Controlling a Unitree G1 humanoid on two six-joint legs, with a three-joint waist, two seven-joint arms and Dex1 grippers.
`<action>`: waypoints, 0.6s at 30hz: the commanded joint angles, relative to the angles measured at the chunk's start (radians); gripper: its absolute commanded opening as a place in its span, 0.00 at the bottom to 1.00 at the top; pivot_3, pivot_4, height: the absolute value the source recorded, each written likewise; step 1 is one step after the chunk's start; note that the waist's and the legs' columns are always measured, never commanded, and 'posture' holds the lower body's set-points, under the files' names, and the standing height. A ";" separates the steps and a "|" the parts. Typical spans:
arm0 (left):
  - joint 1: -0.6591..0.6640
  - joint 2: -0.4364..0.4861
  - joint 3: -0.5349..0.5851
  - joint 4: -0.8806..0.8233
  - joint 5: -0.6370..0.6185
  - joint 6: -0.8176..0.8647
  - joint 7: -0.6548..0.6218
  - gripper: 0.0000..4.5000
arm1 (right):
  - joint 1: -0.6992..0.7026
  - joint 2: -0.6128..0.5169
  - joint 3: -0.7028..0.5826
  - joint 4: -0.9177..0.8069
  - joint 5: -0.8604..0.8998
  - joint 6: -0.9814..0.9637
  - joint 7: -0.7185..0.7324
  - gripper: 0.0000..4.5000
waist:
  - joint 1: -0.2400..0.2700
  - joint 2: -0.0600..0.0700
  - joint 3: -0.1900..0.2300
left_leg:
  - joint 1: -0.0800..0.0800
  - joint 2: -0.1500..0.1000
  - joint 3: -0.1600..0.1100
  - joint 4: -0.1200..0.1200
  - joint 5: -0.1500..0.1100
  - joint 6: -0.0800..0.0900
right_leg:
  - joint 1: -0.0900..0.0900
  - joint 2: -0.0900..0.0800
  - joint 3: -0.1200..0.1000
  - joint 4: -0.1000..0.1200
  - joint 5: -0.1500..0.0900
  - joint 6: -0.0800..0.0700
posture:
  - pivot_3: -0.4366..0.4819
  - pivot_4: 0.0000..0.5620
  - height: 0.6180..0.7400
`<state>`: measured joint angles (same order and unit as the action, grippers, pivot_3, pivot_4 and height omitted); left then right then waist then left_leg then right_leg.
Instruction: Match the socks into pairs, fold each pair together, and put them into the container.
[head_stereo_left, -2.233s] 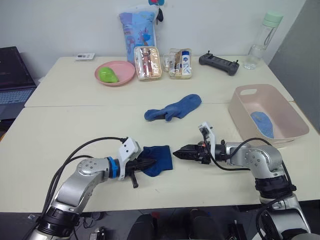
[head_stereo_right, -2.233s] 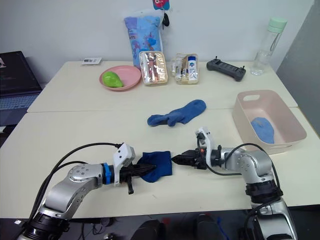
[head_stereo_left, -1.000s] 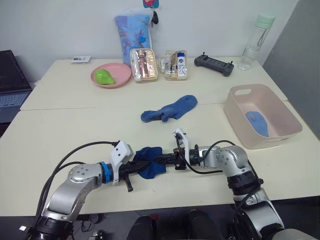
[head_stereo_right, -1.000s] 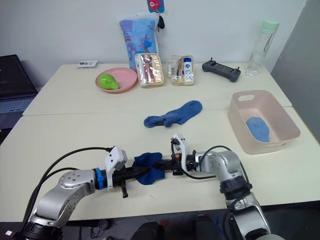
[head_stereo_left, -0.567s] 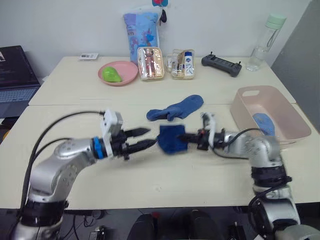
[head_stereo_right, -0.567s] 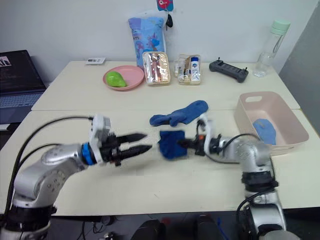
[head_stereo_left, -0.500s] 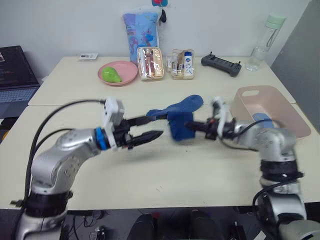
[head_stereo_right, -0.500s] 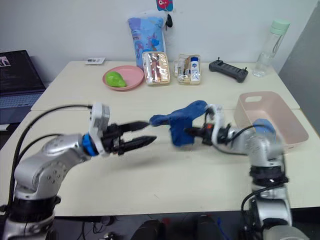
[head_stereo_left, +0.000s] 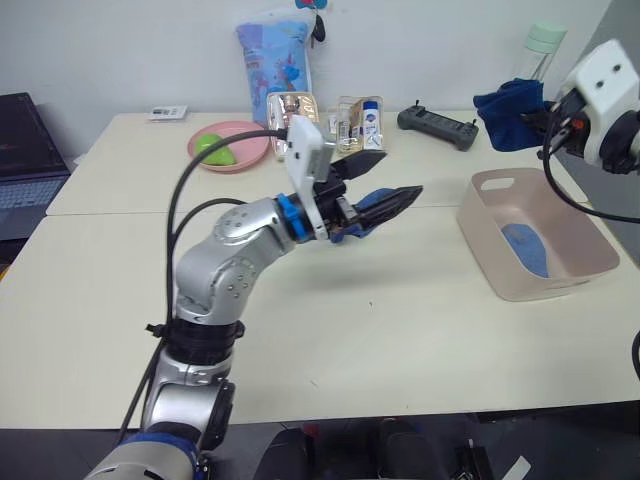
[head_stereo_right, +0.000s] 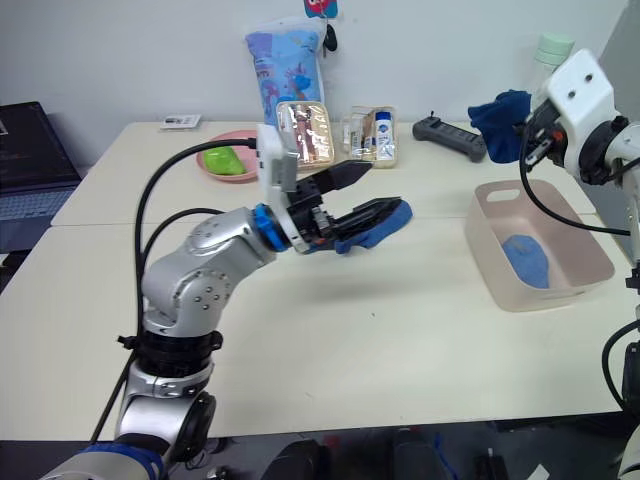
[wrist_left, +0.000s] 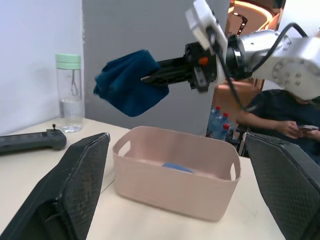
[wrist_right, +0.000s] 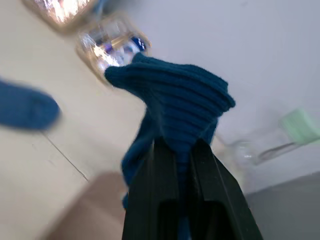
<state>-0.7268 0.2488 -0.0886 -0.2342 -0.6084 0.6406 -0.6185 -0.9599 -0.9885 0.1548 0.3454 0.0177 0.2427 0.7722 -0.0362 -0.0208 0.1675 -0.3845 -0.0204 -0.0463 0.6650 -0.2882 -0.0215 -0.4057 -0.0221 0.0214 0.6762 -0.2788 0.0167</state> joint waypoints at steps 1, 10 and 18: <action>0.032 -0.028 -0.028 -0.045 0.015 -0.030 0.008 1.00 | -0.001 -0.055 0.089 0.118 -0.226 -0.334 -0.064 0.00 | 0.005 0.001 0.001 | 0.000 0.000 0.000 0.000 0.000 -0.001 | 0.000 0.000 0.000 0.000 0.000 0.000 | 0.48 0.27 1.00; 0.134 0.022 -0.004 -0.125 0.000 0.006 0.009 1.00 | 0.034 -0.134 0.151 0.296 -0.405 -0.558 0.012 0.00 | 0.010 0.001 0.002 | 0.000 -0.001 0.000 0.001 0.003 -0.006 | 0.000 0.000 0.001 0.001 0.000 0.000 | 0.48 0.27 1.00; 0.133 0.016 -0.019 -0.116 0.006 0.001 0.004 1.00 | 0.143 -0.125 0.133 0.275 -0.362 -0.516 0.146 0.00 | 0.011 0.001 0.002 | 0.001 -0.001 -0.002 0.002 0.004 -0.007 | 0.001 0.000 -0.001 0.003 0.000 0.000 | 0.48 0.27 1.00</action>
<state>-0.5739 0.2689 -0.1104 -0.3174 -0.5961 0.6502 -0.6094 -0.8115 -1.1054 0.3245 0.6487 -0.3618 -0.2861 0.8938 -0.0254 -0.0197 0.1698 -0.3839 -0.0210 -0.0478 0.6671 -0.2843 -0.0280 -0.4044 -0.0224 0.0211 0.6788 -0.2787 0.0164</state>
